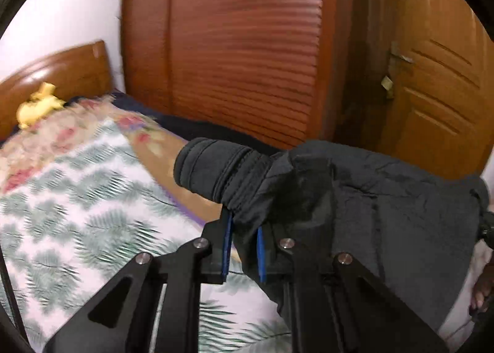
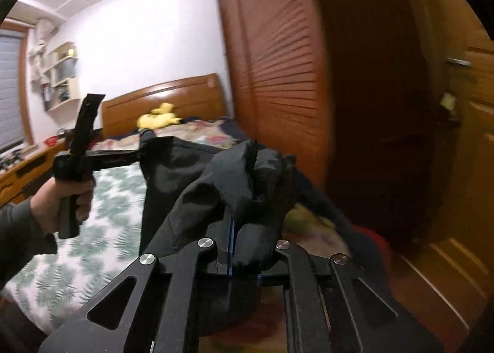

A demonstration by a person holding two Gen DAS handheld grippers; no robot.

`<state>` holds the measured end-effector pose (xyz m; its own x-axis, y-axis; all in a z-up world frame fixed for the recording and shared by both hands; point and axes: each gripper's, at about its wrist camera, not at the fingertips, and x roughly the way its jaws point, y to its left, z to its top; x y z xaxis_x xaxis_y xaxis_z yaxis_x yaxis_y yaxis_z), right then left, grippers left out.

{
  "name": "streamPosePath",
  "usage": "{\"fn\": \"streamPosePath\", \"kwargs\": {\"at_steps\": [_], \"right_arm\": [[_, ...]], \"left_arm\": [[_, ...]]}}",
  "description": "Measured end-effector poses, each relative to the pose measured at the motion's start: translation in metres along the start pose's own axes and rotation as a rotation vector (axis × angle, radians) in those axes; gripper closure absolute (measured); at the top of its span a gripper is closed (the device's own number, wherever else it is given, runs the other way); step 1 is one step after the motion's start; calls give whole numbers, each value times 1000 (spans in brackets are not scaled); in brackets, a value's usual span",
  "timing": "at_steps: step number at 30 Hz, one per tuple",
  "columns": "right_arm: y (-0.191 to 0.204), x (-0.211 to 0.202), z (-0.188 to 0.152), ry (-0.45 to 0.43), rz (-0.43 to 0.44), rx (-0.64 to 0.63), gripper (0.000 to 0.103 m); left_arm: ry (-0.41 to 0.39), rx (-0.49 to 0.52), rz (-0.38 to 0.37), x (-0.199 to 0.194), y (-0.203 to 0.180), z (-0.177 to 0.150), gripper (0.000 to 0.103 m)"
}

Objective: Fold large clothes
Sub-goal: 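Carry the grey bundle with both grippers to the bed corner by the wardrobe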

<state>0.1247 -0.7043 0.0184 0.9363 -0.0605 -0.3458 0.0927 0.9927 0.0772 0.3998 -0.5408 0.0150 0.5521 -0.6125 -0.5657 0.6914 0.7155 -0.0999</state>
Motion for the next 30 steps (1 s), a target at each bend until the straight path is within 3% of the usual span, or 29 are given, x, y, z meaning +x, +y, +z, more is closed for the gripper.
{"fn": "streamPosePath", "kwargs": {"at_steps": [3, 6, 10, 13, 17, 23, 26, 30], "right_arm": [[-27, 8, -20, 79, -7, 77, 96], [-38, 8, -32, 96, -38, 110, 95], [-38, 4, -34, 113, -88, 104, 89], [-31, 1, -27, 110, -161, 86, 71], [-25, -21, -13, 29, -218, 25, 53], [7, -7, 2, 60, -135, -60, 52], [20, 13, 0, 119, -106, -93, 52], [24, 41, -10, 196, -130, -120, 52]], "left_arm": [[52, 7, -10, 13, -9, -8, 91], [75, 36, 39, 14, -12, -13, 90], [92, 68, 25, 3, -11, -23, 87], [92, 136, 53, -9, -22, -36, 82], [76, 172, 48, -30, -32, -51, 77], [63, 171, 2, -58, -47, -72, 74], [52, 191, 2, -75, -57, -85, 72], [42, 211, -17, -94, -70, -100, 71]]}}
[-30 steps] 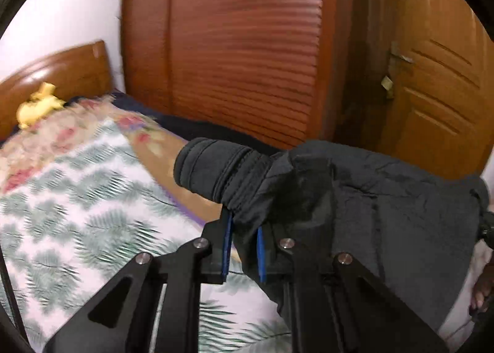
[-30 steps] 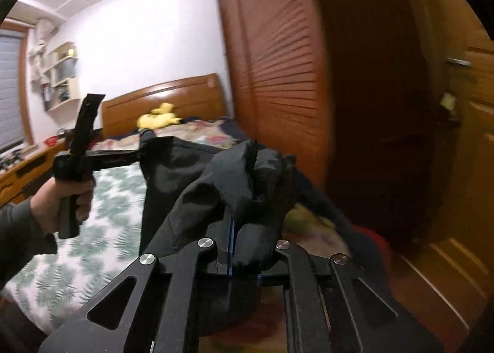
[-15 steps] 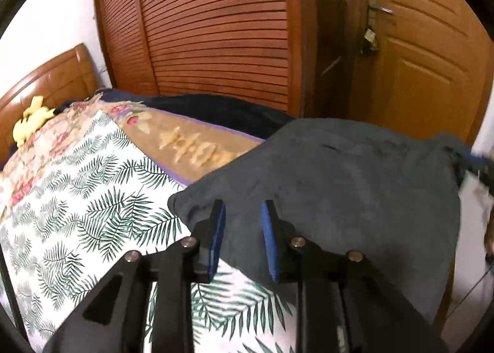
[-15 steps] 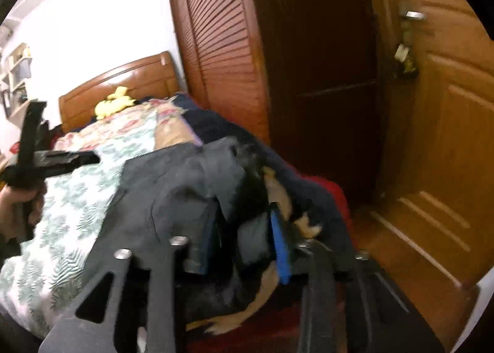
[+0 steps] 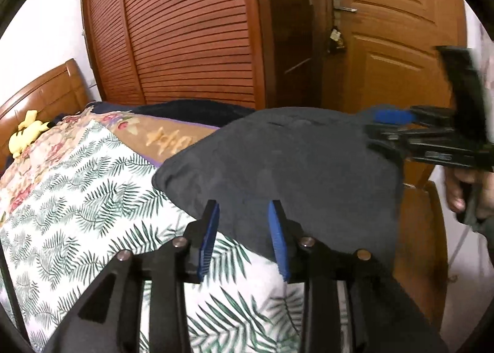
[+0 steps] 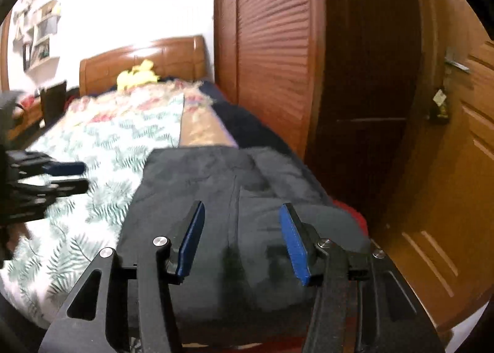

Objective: Fold large clothes
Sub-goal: 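Carry the grey bundle with both grippers to the bed corner by the wardrobe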

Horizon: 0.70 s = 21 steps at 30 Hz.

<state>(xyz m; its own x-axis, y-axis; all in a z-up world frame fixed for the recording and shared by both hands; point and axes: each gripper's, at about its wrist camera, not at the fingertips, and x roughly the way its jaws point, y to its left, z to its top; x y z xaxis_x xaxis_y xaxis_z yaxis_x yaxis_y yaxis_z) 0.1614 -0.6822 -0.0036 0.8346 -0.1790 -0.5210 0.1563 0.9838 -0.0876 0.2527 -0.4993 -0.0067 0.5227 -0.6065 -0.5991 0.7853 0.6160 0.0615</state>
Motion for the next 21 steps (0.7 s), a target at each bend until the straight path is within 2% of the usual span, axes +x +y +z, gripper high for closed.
{"fn": "streamPosePath", "kwargs": {"at_steps": [6, 8, 15, 17, 21], "right_arm": [[-26, 37, -23, 134, -96, 60, 51], [-33, 45, -34, 154, -96, 82, 51], [-33, 38, -36, 169, -142, 114, 52], [-27, 29, -32, 166, -166, 109, 52], [-6, 4, -22, 136, -152, 84, 52]], "left_arm": [[-8, 13, -16, -26, -15, -17, 70], [-11, 12, -21, -36, -18, -23, 69], [-35, 17, -7, -66, -20, -32, 68], [-39, 5, -5, -78, -19, -36, 67], [-52, -16, 13, -100, -12, -46, 67]]}}
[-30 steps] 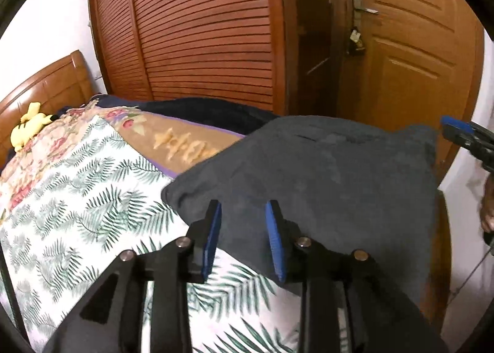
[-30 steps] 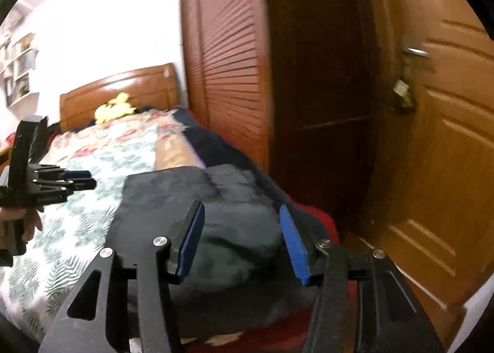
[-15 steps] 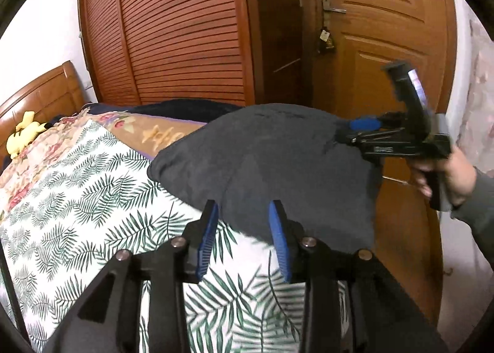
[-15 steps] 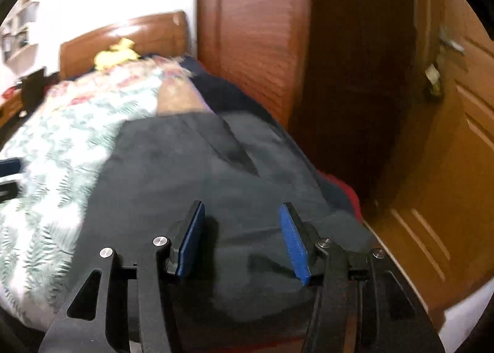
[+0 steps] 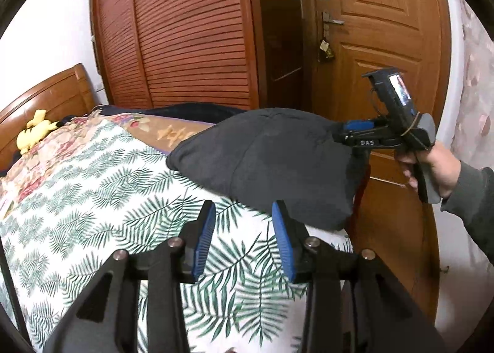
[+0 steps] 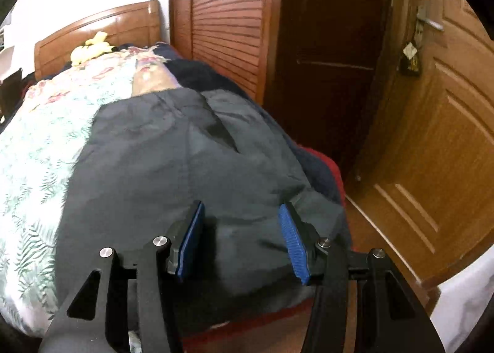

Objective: Fold large clothes
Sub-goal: 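Carry the grey bundle with both grippers to the bed corner by the wardrobe, then lower the bundle onto the bed corner and open both grippers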

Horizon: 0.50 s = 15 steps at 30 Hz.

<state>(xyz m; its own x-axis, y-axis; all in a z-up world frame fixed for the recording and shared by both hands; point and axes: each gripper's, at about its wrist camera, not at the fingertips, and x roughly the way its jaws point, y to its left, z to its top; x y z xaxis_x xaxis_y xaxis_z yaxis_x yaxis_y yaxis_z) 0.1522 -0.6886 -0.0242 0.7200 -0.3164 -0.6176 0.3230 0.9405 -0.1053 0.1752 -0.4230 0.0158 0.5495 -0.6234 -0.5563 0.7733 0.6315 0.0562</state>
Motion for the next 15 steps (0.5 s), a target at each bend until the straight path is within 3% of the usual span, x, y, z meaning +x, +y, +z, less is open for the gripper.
{"fn": "streamPosePath", "kwargs": {"at_steps": [4, 6, 9, 15], "right_arm": [[22, -32, 2, -36, 47, -14, 50], [38, -52, 3, -70, 85, -20, 37], [64, -74, 4, -104, 147, -30, 26], [125, -117, -1, -159, 265, -65, 20]], "left_arm": [[2, -15, 65, -26, 6, -10, 67], [0, -35, 85, -41, 12, -15, 67], [-1, -71, 100, -64, 19, -26, 67], [24, -139, 211, -114, 34, -58, 67]]}}
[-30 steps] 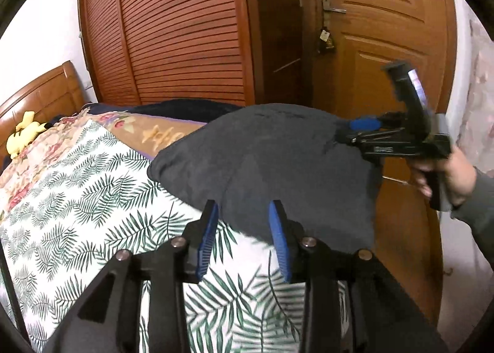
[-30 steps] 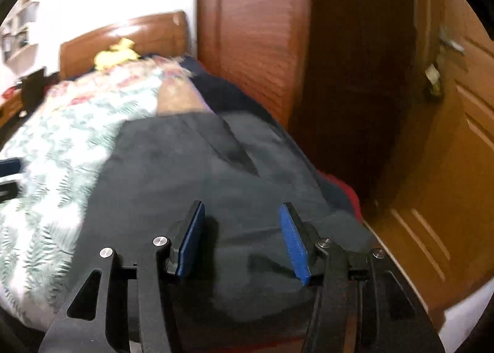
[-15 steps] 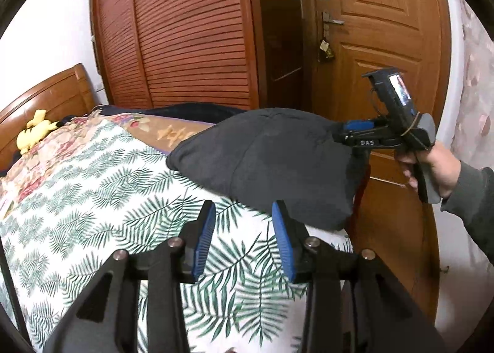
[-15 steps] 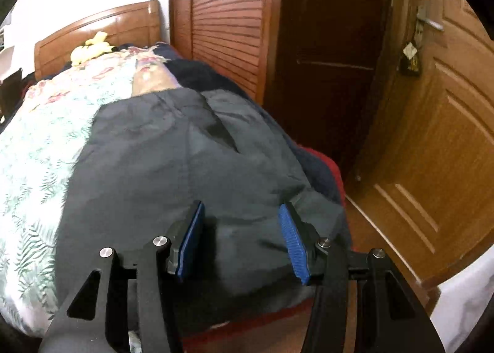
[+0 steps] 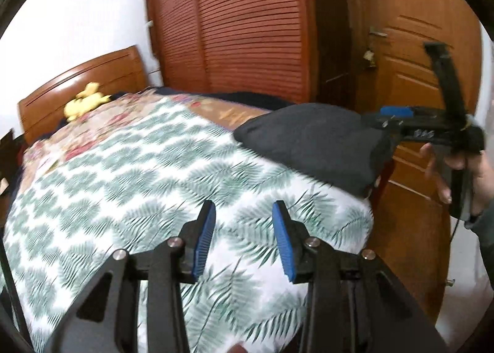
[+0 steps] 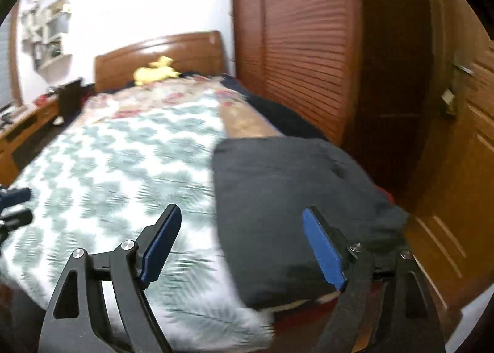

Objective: Fold large clothes
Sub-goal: 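Lower the bundle onto the bed corner and open both grippers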

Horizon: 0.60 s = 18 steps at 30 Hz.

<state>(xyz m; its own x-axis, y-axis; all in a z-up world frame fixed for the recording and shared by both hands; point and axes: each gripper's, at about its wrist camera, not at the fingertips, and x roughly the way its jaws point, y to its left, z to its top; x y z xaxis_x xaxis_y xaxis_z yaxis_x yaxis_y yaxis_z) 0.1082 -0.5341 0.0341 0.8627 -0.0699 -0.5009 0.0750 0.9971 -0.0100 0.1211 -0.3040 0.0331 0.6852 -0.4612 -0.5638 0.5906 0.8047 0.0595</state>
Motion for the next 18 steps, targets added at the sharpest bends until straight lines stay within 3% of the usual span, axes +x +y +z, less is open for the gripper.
{"fn": "streamPosePath", "kwargs": {"at_steps": [9, 18], "right_arm": [[103, -26, -10, -59, 154, -52, 17], [183, -26, -41, -24, 264, -102, 16]], "left_arm": [[13, -110, 49, -59, 34, -58, 67], [9, -237, 214, -108, 72, -116, 66]]}}
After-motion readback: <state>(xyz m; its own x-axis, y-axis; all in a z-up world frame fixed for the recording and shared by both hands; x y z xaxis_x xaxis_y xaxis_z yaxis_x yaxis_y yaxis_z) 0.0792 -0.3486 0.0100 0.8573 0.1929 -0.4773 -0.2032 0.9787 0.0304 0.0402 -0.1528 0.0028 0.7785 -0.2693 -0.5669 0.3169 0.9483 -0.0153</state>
